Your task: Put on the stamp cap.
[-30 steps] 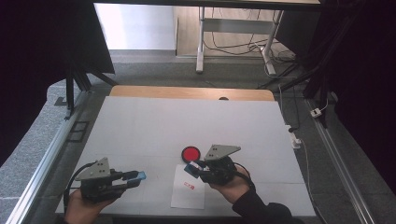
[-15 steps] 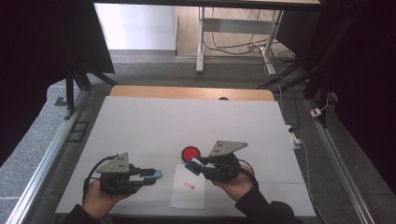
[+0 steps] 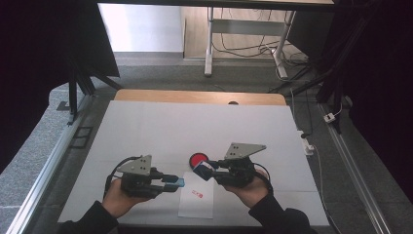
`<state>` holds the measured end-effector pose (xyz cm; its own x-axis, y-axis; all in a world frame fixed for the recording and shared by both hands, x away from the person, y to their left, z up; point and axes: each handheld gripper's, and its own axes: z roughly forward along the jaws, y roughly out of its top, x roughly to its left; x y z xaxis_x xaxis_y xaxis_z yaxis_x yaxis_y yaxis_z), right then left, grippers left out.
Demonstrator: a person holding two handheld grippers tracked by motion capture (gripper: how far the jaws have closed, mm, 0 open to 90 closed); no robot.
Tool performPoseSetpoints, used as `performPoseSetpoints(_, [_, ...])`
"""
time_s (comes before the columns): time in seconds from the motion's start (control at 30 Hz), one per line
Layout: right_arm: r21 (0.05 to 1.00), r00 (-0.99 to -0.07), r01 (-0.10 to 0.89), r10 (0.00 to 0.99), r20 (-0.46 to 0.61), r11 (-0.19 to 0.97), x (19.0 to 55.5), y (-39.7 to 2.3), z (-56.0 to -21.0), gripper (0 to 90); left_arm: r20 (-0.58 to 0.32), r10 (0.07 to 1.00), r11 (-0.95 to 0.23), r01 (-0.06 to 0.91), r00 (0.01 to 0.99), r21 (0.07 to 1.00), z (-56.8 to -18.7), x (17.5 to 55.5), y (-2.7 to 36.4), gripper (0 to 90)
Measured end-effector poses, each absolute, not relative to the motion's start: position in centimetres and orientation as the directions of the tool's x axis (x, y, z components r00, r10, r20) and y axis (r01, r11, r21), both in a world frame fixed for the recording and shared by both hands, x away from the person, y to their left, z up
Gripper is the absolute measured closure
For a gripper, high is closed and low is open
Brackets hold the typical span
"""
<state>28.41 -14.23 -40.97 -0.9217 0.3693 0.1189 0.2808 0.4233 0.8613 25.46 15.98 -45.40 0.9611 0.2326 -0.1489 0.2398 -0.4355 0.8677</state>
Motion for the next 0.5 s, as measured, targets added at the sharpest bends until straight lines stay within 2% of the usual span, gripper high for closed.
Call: performPoseSetpoints(0.5, [0.870, -0.937, 0.266, 0.323, 0.132, 0.416, 28.3, -14.4, -40.5, 70.9, -0.181, 0.117, -0.440, 0.214, 0.977, 0.872, -45.9, 27.4, 14.2, 67.9])
